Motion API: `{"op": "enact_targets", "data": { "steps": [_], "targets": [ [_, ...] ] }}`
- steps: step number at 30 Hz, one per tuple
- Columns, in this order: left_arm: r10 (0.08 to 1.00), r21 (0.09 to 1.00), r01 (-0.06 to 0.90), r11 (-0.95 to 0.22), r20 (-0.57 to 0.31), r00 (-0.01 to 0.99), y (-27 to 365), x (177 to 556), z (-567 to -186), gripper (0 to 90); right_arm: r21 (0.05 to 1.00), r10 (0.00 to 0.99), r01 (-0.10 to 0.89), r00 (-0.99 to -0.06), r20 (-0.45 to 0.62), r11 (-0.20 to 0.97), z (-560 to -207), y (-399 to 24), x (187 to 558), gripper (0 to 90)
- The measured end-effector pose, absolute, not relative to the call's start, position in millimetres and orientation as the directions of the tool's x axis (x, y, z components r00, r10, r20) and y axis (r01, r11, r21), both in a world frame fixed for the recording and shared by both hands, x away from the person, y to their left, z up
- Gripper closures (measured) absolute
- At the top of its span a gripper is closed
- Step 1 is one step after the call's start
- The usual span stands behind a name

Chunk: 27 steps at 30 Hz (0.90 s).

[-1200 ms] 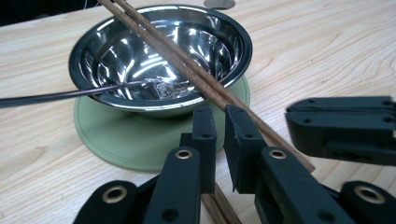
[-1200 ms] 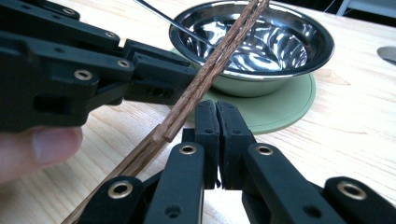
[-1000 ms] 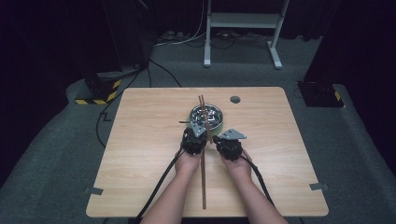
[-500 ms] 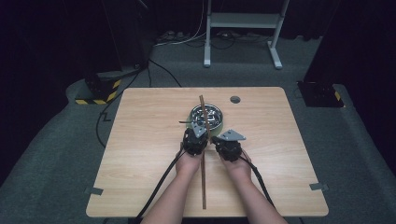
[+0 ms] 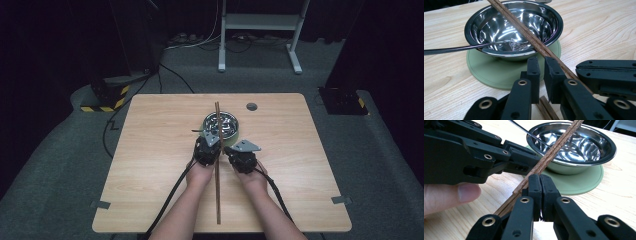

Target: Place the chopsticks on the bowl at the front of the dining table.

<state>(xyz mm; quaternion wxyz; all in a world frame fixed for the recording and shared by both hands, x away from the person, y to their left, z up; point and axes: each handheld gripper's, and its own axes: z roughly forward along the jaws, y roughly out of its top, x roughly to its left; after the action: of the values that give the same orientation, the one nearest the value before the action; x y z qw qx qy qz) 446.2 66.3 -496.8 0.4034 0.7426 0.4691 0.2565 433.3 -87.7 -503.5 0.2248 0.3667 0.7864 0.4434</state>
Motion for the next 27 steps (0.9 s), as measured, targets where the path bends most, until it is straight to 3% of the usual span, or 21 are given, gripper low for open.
{"op": "enact_targets", "data": {
  "steps": [27],
  "targets": [
    [0.9,0.841,0.478,-0.255,0.025,0.436,70.4,444.3,-492.1,79.2,0.867,0.78,0.372,-0.625,-0.032,0.333,-502.5,-87.0,429.4,87.4]
  ]
}}
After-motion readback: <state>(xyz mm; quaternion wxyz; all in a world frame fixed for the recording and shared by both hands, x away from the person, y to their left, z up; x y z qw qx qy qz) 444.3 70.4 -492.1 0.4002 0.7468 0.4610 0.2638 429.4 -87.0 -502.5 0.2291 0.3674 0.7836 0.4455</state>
